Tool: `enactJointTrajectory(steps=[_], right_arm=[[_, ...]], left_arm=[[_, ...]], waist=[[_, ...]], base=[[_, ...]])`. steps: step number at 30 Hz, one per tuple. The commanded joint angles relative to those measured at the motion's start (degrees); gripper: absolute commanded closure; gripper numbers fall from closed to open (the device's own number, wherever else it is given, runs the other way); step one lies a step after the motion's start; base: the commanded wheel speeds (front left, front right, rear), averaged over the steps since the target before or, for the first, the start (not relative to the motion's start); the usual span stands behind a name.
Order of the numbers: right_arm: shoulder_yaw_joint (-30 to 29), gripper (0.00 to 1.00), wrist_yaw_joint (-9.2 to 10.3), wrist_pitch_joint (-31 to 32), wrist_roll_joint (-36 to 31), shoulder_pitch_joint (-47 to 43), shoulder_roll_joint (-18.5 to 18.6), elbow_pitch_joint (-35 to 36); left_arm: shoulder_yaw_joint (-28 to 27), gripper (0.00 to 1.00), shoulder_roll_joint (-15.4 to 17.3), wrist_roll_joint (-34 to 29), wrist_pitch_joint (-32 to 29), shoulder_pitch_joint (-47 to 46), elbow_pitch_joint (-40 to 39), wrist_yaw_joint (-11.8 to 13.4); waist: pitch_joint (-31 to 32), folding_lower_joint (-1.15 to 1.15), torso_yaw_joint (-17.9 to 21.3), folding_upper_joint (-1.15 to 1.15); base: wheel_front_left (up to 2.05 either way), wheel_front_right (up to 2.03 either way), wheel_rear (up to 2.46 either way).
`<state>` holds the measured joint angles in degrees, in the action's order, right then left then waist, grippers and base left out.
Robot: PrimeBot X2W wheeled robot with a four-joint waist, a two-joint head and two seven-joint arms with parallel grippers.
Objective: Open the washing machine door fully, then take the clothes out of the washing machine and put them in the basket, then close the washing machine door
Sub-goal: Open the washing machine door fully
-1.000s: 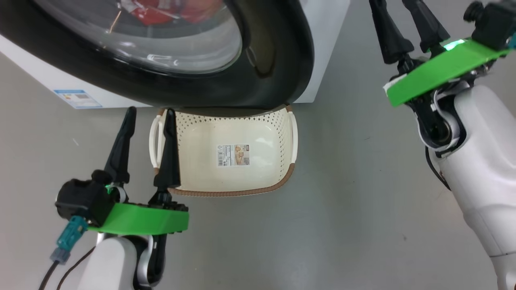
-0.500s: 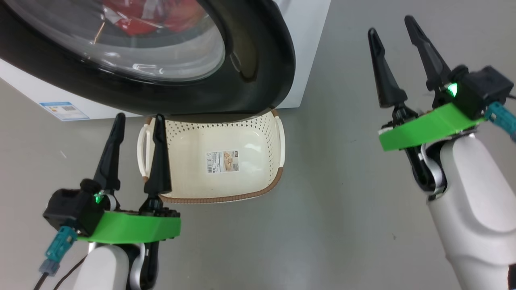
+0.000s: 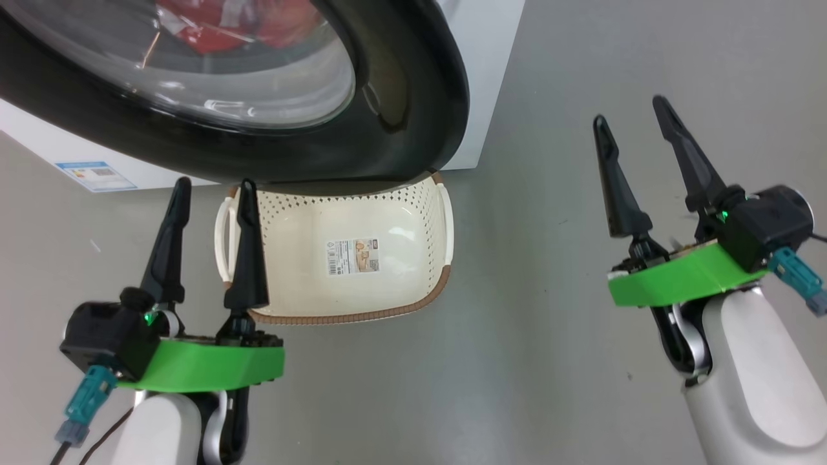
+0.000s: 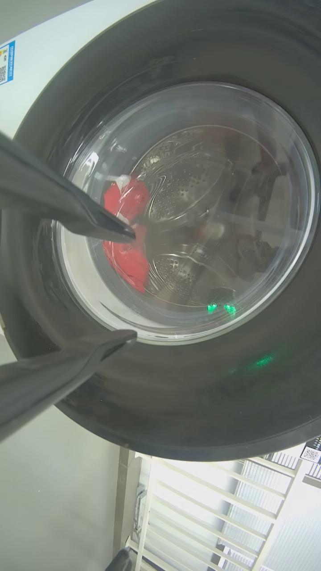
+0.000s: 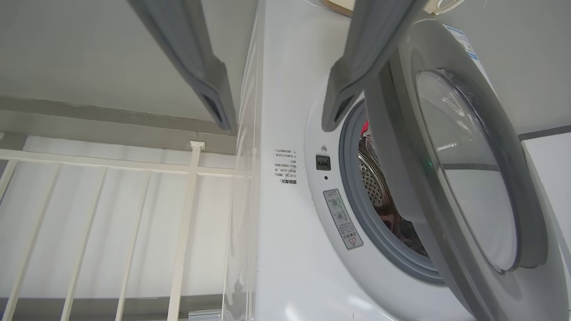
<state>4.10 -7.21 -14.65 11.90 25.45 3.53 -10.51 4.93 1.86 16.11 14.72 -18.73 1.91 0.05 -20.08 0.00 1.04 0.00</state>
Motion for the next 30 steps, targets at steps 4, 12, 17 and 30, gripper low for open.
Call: enactJointTrajectory(steps=[4, 12, 17, 30], right_arm=[[0.92, 0.00, -0.28, -0.34, -0.36, -3.07, -0.63, 2.80], [0.98, 0.00, -0.28, -0.34, 1.01, -5.03, -0.64, 3.84], [0.61, 0.00, -0.28, -0.34, 1.14, -5.02, -0.65, 4.01], [0.80, 1.00, -0.28, -0.35, 3.81, -3.45, -0.65, 2.49]], left_arm=[[-2.06, 0.00, 1.03, -0.50, 0.28, 1.04, -1.95, 0.55], [-2.10, 0.00, 1.02, -0.36, 0.28, 1.14, -2.37, 0.71], [-2.03, 0.00, 1.02, -0.42, 0.28, 1.11, -2.39, 0.67], [-2.30, 0.00, 1.02, -0.70, 0.28, 0.93, -2.33, 0.22]], waist=[[-0.03, 0.00, 0.20, 0.00], [-0.44, 0.00, 0.39, 0.00], [-0.64, 0.00, 0.45, 0.00], [-1.29, 0.00, -0.02, 0.00]], base=[[0.00, 0.00, 0.00], [0.00, 0.00, 0.00], [0.00, 0.00, 0.00], [0.00, 0.00, 0.00]])
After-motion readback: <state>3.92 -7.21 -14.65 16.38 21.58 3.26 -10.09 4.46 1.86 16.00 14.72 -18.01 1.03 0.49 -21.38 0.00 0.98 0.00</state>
